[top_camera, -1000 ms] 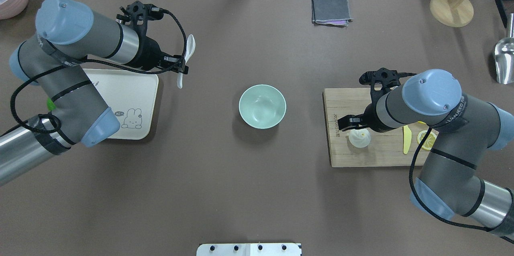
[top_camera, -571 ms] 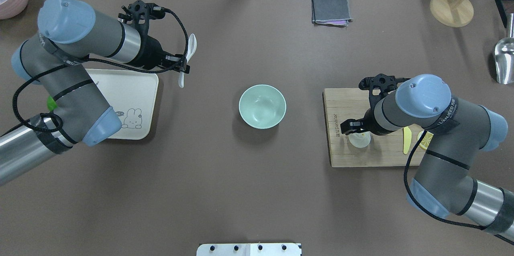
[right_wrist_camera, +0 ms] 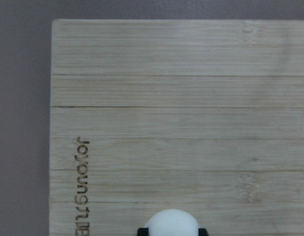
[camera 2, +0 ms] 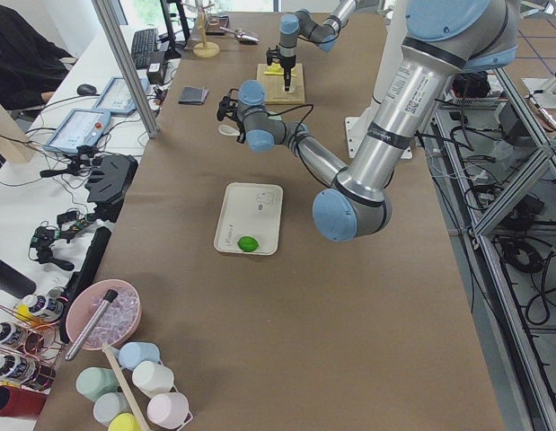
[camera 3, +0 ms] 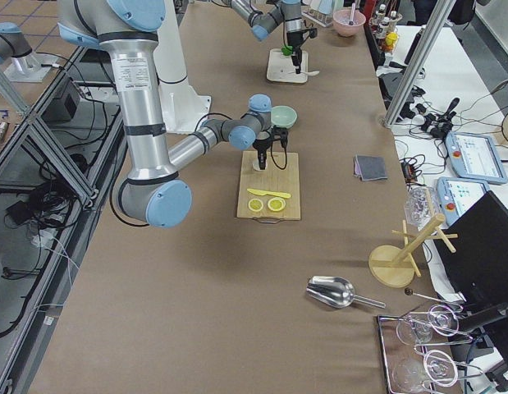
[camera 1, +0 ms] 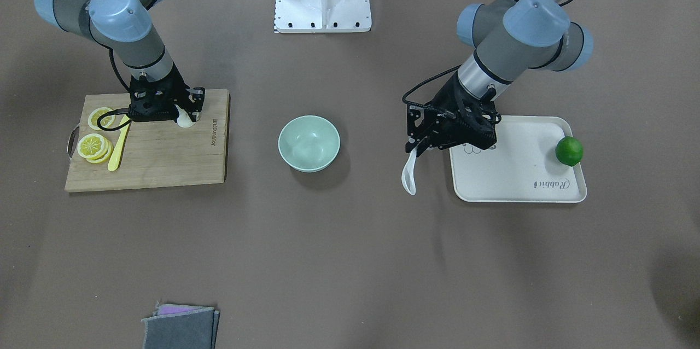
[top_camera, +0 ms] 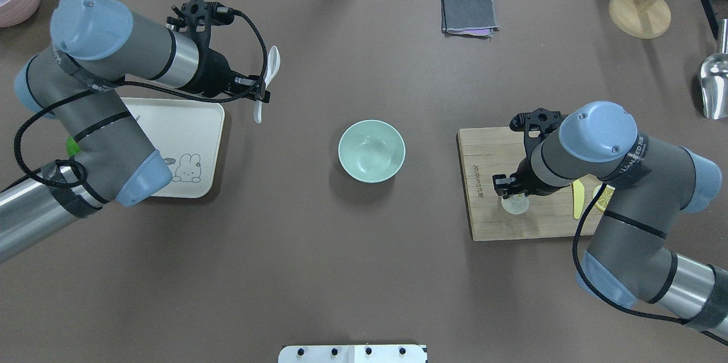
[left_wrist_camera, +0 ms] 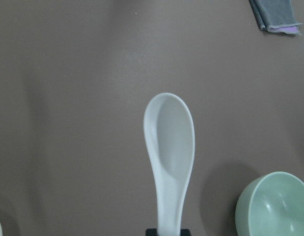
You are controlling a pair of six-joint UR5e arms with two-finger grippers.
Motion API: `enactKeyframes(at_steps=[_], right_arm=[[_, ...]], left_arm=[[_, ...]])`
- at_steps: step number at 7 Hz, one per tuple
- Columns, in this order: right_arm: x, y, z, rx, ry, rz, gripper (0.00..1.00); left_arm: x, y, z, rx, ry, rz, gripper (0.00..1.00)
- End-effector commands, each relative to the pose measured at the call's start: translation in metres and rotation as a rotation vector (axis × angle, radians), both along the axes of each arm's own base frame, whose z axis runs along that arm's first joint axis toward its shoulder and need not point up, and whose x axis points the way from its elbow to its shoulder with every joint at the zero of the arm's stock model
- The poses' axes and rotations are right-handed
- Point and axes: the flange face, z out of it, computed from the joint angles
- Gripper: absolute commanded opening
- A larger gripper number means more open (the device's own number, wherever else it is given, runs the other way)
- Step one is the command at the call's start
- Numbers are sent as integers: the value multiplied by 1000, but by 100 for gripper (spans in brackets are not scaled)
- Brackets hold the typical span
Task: Put spoon and bun in bowl
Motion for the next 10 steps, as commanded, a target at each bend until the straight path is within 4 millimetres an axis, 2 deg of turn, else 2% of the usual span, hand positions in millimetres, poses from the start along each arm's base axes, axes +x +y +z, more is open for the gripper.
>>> enactKeyframes(at_steps=[1,3,4,5,6,7,8,10], right_arm=[[38,-28,-41,-55,-74,26,0],[50,-49,-73,-31,-120,57,0],[55,-58,-85,-22,-138,70,0],[51,-67,-92,-15,-148,75,0],[35,-82,-102,-20,-154,68,0],[29,-87,-106,-20,-154,68,0],[29,-88,-110,-17,-159,69,0],[28,-89,-113,-12,-164,68,0]], left_arm=[[0,-3,-21,1,5,-6,0],[53,26,-38,0,-20,-11,0],[99,58,-49,12,-45,-20,0],[111,67,-65,-12,-36,-36,0],[127,83,-76,-44,-16,-63,0],[141,96,-85,-37,-21,-73,0],[153,101,-96,-41,-22,-66,0],[160,100,-107,-44,-12,-66,0]])
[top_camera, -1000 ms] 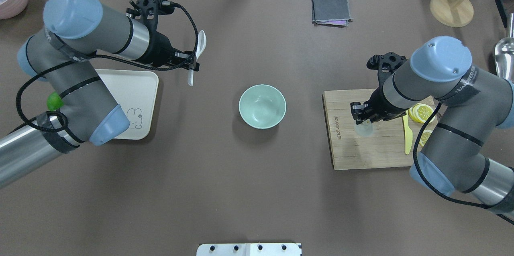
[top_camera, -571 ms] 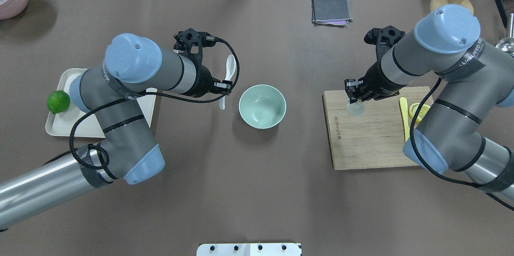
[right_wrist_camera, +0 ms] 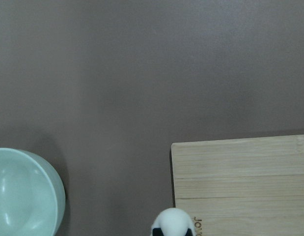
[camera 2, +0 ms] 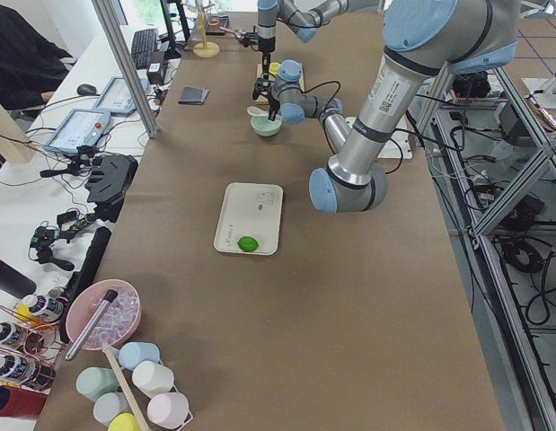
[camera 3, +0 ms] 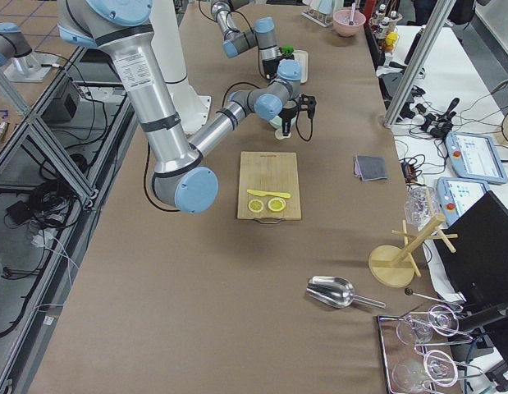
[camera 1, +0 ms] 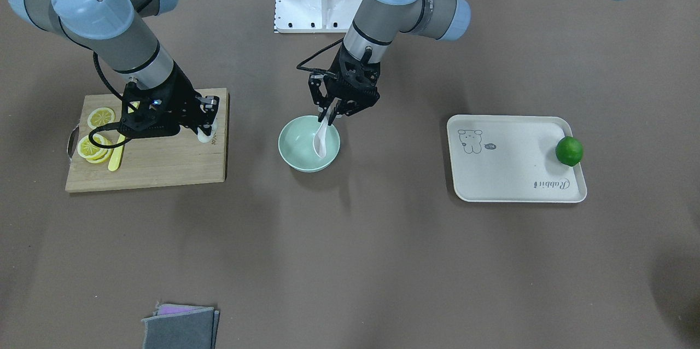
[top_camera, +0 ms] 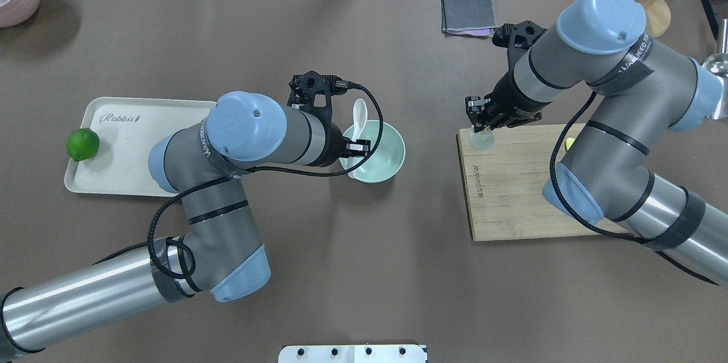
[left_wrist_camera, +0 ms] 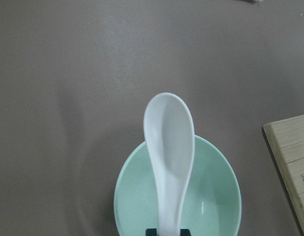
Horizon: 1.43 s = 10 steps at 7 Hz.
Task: Put spoon and bun in bowl
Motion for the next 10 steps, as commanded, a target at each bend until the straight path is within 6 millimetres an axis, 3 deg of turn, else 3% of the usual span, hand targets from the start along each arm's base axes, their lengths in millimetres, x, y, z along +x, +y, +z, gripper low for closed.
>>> enactKeyframes(at_steps=[1,2,3,4,5,6,7,8,9,10], right_arm=[[-1,-1,-4,7,-7,0,0],[-2,0,-5,7,-8,0,0],[-2,0,-6,9,-11,-2,0],[-6,-1,-21,4,-30,11,0],[-15,0,-47,-30,-61,45,0],[-22,2,-67,-27,-82,48,0],[-42,3,-77,-40,-93,44,0],[-66,-3,-96,-47,-97,44,0],[-91,-4,-102,-45,-74,69,0],[-112,-2,-108,-21,-55,86,0]], left_arm=[[23,-1,-14,5,-8,-12,0],[35,-1,-17,10,-18,-25,9],[35,-2,-11,21,-31,-24,96],[29,-2,-5,35,-38,-33,98],[10,4,-1,118,-47,-9,98],[-37,5,14,195,-57,-4,98],[-91,-16,31,218,-75,19,98],[-149,-55,52,216,-86,59,98],[-216,-83,80,228,-102,79,98],[-291,-92,126,244,-145,77,98]])
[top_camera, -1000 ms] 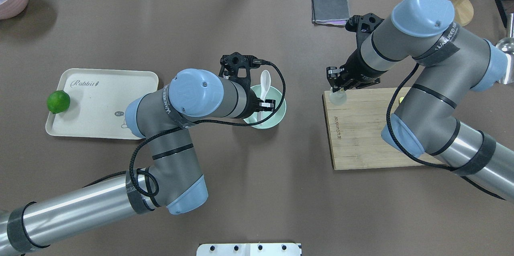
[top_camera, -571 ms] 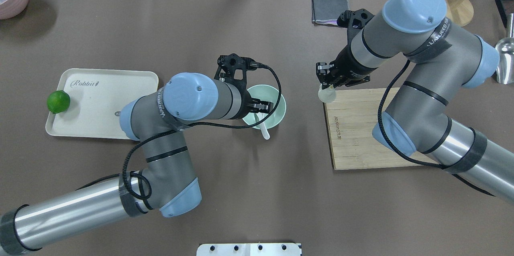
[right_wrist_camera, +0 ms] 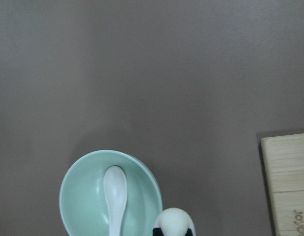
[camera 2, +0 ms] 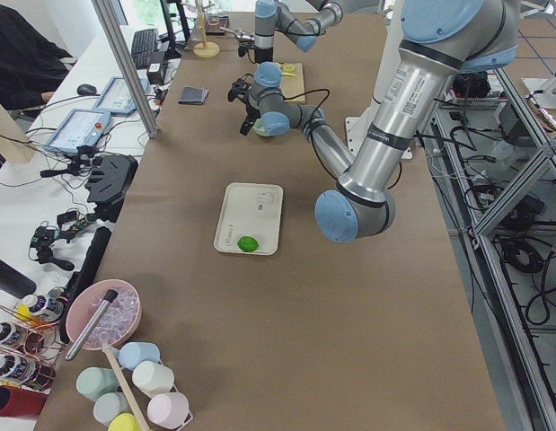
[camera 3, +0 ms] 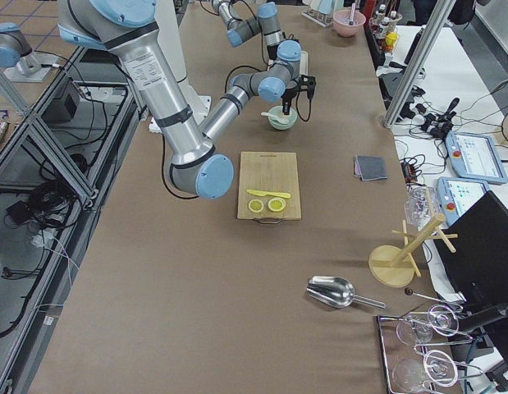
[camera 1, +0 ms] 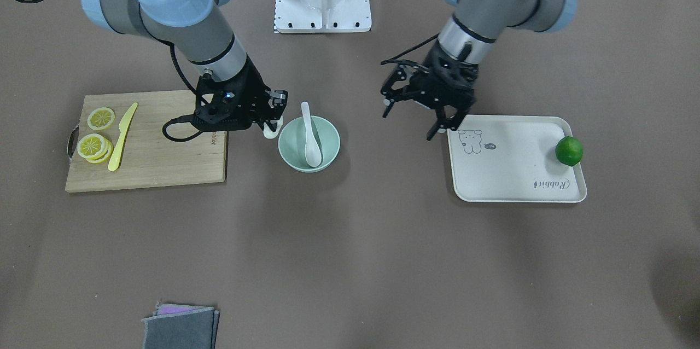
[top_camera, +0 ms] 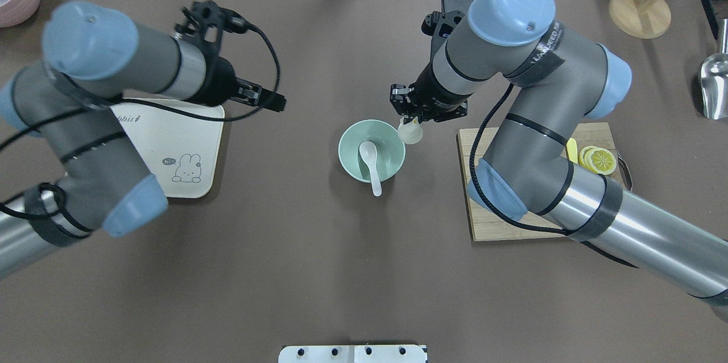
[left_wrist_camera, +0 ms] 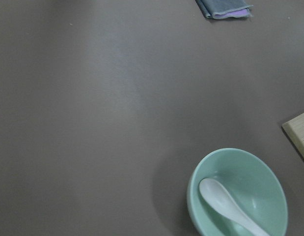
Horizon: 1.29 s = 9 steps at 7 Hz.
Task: Put spoon and bun in bowl
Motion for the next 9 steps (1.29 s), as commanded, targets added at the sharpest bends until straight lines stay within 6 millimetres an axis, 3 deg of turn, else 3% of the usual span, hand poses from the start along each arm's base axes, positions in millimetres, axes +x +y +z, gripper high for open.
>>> enactKeyframes(at_steps=[1,2,4,7,8,9], right_arm=[[-38,-2,-9,26,13,23,0],[-54,-3,1,33,-9,18,99],[-61,1,-3,5,-39,46,100],[-61,6,-24,16,-61,51,100],[-52,11,-35,45,-78,61,100],[-30,13,-29,53,-59,89,100]], left_arm=[[-144,-21,80,47,-75,2,98],[-166,-22,100,39,-93,-4,98],[-171,-24,116,11,-111,-19,98],[-170,-24,115,20,-112,-20,98],[-172,-21,109,40,-101,-20,98],[-175,-15,123,54,-97,-22,98]])
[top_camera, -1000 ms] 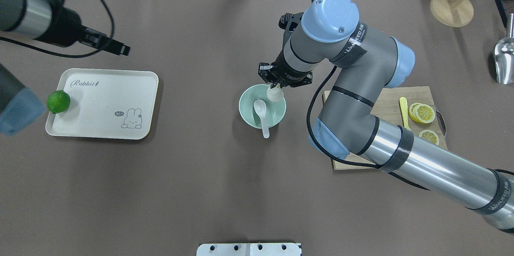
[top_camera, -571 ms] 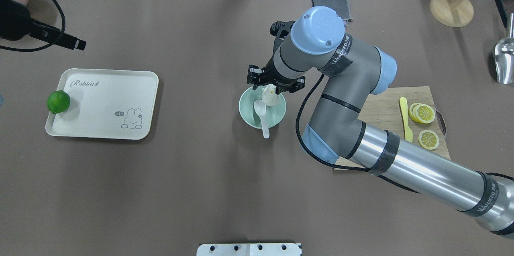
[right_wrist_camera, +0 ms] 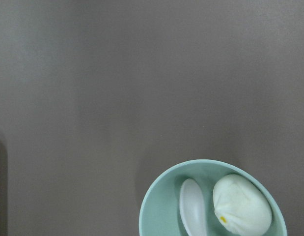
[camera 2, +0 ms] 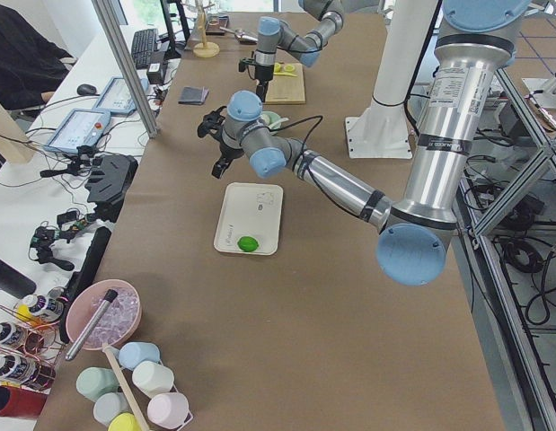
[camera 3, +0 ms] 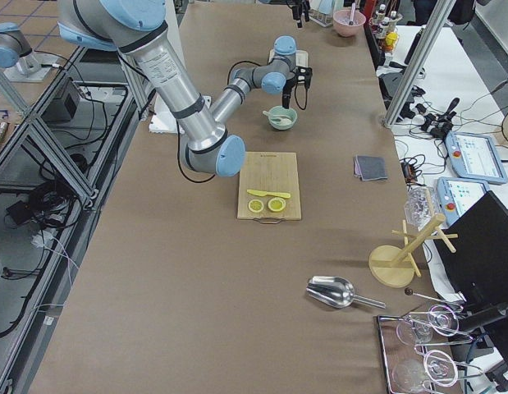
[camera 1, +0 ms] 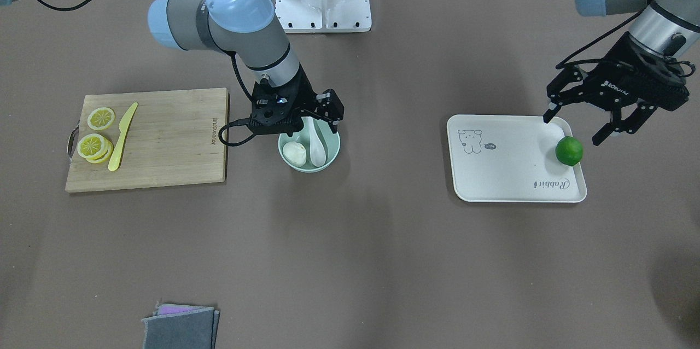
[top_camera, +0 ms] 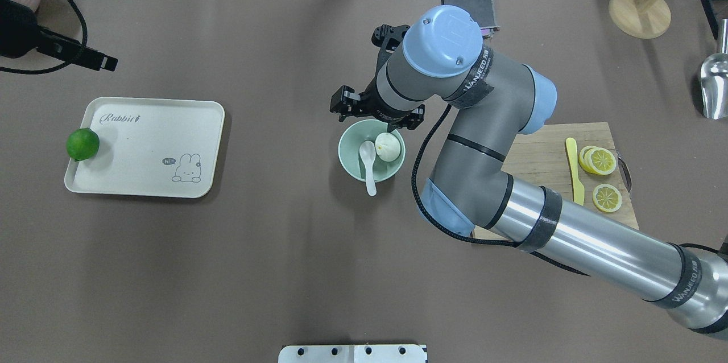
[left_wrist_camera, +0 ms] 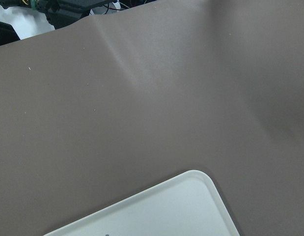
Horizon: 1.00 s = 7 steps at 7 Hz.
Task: Put spoon and bun in bowl
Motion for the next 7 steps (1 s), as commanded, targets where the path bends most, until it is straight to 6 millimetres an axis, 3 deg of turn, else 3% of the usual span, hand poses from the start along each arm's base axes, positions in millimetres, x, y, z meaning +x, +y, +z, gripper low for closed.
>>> enactKeyframes(at_steps=[1,2,3,4,5,6,7], right_arm=[[69,21,18,41,55,6,100],[136,38,63,153,122,-47,100],[207,26,121,187,203,-47,100],[268,5,172,155,248,-65,100],[328,-12,225,117,304,-33,100],[378,-24,258,177,340,-87,100],[424,-31,320,140,330,-146,100]], left_arm=[[-31,9,34,8,6,-38,98],[-55,12,50,-24,5,-65,98],[-72,15,68,-62,-1,-87,98],[-86,18,89,-94,-21,-117,98],[-111,22,113,-112,-25,-161,98],[-128,32,144,-94,-16,-189,98],[-134,35,162,-101,-22,-205,98]])
